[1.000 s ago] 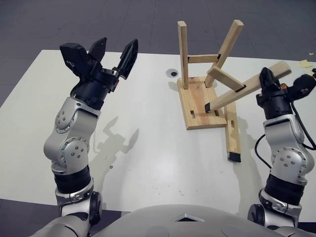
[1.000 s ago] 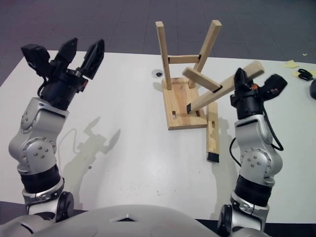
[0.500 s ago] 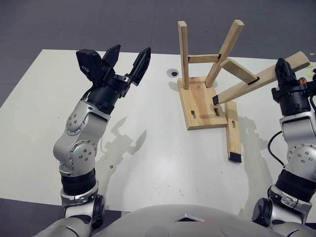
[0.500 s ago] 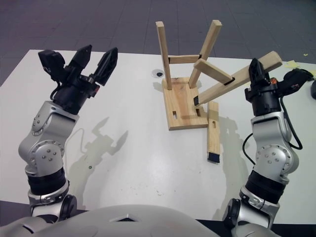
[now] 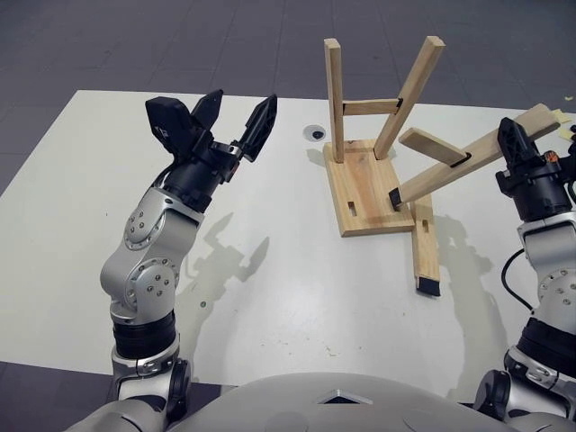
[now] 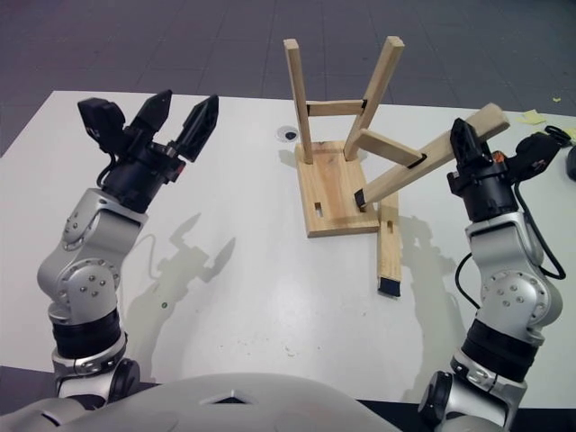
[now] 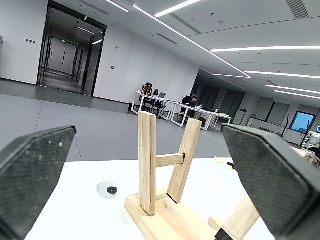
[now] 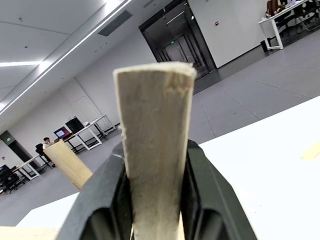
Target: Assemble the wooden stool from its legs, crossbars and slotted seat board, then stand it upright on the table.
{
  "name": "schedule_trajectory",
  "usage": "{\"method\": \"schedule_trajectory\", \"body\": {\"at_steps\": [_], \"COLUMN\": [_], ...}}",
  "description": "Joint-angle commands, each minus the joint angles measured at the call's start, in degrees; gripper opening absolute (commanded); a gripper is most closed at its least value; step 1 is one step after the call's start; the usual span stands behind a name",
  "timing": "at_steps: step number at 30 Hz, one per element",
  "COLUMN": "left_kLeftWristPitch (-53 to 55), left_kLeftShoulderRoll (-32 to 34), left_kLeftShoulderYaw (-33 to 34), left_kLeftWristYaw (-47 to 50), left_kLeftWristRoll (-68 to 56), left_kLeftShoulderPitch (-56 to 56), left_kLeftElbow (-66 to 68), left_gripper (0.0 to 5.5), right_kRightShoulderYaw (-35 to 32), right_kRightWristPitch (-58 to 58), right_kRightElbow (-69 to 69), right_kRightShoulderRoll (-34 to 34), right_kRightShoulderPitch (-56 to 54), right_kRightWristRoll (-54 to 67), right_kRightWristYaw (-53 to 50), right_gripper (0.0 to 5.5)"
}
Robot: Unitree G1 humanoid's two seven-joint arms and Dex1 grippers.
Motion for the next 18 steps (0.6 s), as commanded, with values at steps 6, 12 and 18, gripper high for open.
{"method": "schedule_trajectory", "body": {"at_steps": [6,12,18], "left_kLeftWristPitch": [0.5,0.3,0.2], "left_kLeftShoulderRoll": [0.0,0.0,-0.1], "left_kLeftShoulderYaw": [-0.2,-0.4,-0.8], "left_kLeftWristYaw": [0.6,0.7,0.6], "left_kLeftWristRoll": [0.9,1.2,1.7], "left_kLeftShoulderPitch": [1.1,1.2,1.1], "left_kLeftElbow": [-0.5,-0.5,-0.1], "left_gripper": [5.40,5.40,5.40], "right_kRightShoulderYaw": [1.9,2.2,4.3], "right_kRightWristPitch": [-0.1,-2.0,-2.4], "right_kRightElbow": [0.4,0.9,0.6], "right_kRightShoulderRoll": [-0.9,-0.1,0.1], "right_kRightShoulderPitch": [0.6,0.4,1.2], "right_kRightWristRoll": [-4.4,-7.9,-10.7], "right_kRightWristYaw": [1.8,1.5,2.5], "right_gripper": [1.02,1.02,1.02]}}
